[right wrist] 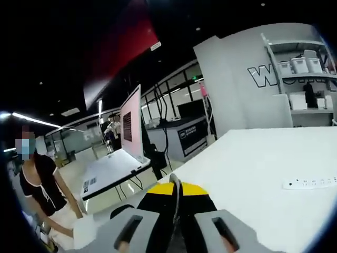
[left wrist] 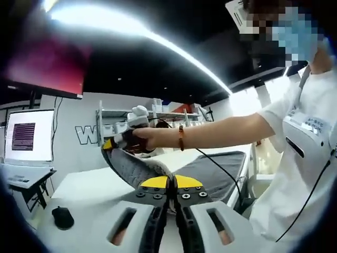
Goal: Open the folded towel by lifting each exposed corner and separating the folded layers until the towel lies flat within the target outline without major curled edges
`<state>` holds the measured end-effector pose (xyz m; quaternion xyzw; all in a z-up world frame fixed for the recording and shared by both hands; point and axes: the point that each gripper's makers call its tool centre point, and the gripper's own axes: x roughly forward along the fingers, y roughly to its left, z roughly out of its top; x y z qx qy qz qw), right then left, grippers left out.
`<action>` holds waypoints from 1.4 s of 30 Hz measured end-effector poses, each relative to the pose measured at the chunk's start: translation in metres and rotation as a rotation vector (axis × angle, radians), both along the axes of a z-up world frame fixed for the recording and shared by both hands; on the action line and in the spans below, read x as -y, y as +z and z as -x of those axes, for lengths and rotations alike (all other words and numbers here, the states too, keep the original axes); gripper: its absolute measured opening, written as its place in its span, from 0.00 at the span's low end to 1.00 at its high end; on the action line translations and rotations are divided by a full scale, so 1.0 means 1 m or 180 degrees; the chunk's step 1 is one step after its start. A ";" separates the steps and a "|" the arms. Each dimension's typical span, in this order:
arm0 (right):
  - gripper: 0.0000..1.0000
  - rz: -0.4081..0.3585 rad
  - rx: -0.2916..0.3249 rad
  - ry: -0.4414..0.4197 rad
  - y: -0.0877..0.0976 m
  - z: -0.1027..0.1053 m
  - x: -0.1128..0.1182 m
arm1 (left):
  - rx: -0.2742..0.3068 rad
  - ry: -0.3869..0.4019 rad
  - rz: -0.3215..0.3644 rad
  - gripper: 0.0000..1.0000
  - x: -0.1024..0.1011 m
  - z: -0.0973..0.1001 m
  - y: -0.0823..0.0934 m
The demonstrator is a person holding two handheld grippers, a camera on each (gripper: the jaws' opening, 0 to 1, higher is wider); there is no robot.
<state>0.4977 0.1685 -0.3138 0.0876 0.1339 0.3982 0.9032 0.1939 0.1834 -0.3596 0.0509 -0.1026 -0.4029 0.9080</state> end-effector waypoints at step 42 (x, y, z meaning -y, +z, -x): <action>0.00 -0.0086 -0.0444 0.0142 -0.065 -0.001 -0.045 | 0.0066 -0.0178 -0.0483 0.01 0.000 0.005 -0.033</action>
